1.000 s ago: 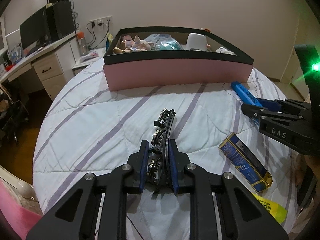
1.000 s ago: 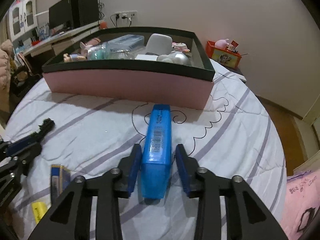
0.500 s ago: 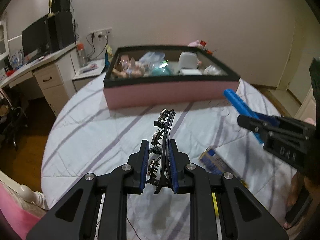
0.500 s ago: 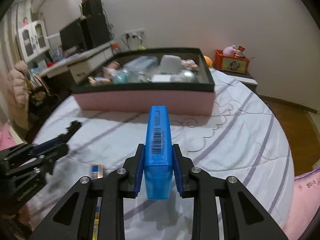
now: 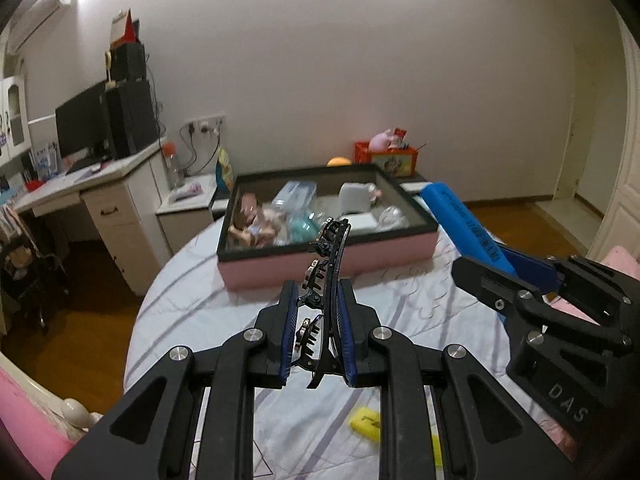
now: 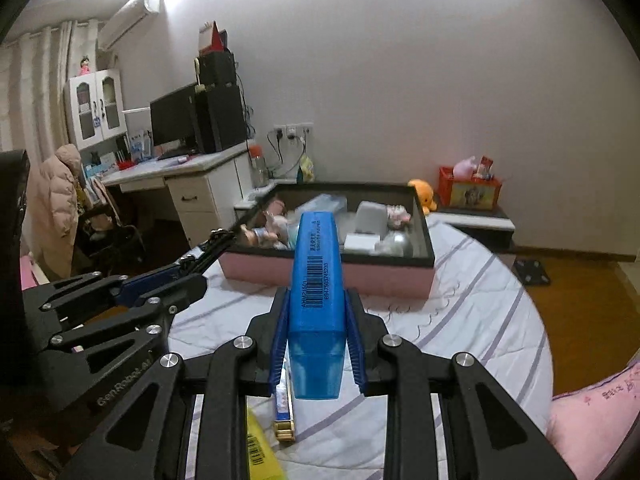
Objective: Organize rigid objects
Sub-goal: 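Carry hair clip with left tool while right tool carries marker over the pink box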
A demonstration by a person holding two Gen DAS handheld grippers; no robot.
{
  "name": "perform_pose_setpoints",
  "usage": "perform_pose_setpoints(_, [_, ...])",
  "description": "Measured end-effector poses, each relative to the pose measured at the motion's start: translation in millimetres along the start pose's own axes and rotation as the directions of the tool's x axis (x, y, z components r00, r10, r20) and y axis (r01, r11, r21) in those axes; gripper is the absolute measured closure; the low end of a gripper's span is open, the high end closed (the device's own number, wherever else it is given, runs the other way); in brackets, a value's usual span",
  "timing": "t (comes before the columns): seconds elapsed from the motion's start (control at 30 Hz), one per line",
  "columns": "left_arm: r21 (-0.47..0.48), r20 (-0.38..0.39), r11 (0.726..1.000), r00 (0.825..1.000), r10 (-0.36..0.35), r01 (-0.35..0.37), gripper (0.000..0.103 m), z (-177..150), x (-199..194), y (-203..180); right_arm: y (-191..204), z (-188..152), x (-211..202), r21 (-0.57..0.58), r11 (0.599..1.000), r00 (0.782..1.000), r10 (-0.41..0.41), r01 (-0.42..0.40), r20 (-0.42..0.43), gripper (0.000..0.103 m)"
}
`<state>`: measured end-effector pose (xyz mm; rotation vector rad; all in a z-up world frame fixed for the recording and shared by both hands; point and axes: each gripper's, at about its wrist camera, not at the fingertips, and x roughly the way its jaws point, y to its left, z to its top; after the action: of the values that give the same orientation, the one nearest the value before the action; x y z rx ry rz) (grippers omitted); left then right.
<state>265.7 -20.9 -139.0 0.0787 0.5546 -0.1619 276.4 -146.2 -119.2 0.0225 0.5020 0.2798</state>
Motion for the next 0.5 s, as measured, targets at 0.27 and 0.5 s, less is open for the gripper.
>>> perform_pose_setpoints(0.27, [0.044,0.085,0.999,0.996,0.019,-0.023,0.084,14.9,-33.0,-15.4,10.8,12.7,-27.1,-0.026,1.0,0.998,-0.012,0.014,0.063,0.076])
perform_pose_setpoints(0.5, [0.049,0.122,0.998,0.992,0.039,-0.045,0.084,22.0,-48.4,-17.8,14.9,21.7,-41.9,-0.032,0.999,0.994,-0.008,0.011,0.111,0.076])
